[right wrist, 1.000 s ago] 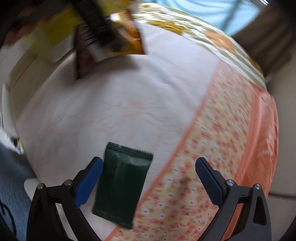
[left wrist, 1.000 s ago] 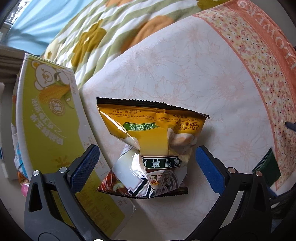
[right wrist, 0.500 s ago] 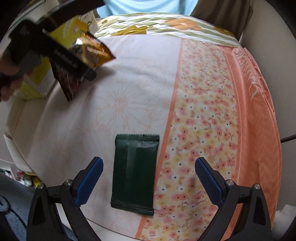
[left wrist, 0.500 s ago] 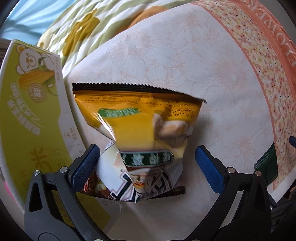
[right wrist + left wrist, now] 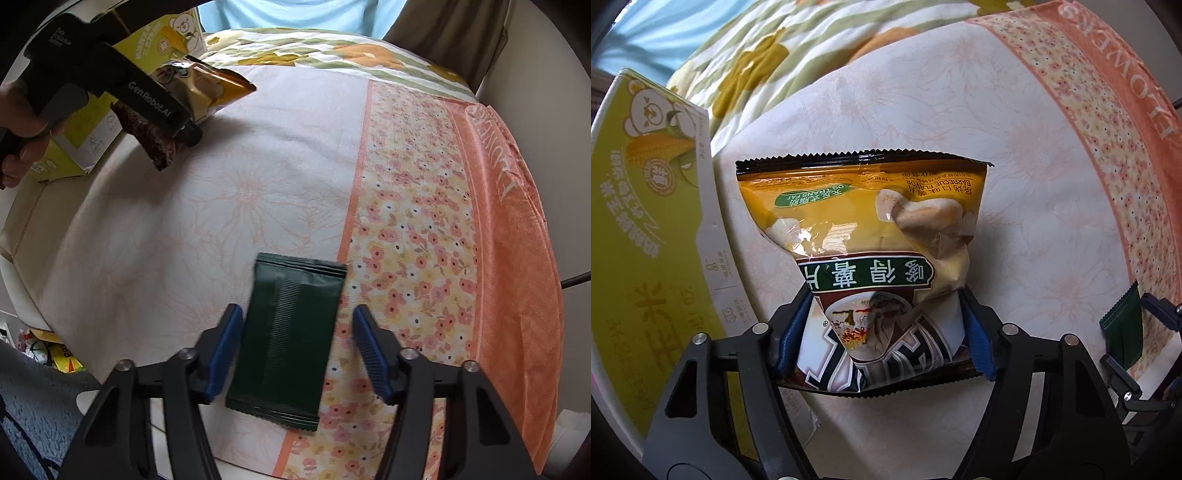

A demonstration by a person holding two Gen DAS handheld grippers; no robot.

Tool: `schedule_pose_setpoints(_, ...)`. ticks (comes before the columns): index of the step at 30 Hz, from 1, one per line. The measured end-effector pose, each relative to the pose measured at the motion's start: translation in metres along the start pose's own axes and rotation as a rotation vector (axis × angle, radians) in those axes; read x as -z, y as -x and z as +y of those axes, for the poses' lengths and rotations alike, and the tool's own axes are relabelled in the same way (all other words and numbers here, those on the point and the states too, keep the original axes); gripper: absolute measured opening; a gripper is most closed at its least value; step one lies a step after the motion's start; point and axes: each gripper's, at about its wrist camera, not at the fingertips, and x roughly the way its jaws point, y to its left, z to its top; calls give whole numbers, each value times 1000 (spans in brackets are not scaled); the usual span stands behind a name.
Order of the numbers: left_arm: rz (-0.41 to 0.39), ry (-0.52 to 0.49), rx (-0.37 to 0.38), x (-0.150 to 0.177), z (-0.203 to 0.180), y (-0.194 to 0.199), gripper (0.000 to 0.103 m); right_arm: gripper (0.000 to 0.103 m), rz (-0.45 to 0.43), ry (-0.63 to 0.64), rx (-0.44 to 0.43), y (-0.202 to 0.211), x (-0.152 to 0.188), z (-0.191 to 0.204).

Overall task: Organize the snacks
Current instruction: 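Grasp the yellow-brown bag with left tool while right tool grasps dark green bar, then carry both items over the yellow box and open both tools to drop them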

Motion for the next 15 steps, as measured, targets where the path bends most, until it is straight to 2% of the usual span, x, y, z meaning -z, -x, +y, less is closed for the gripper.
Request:
schedule_pose_setpoints(6,-20,0,13,7,-2,6,68,44,-2,15,-2,1,1,5)
schedule_pose_setpoints(15,-125,29,36,11,3,57,67,43,-62,6,-12,23,-23,-10)
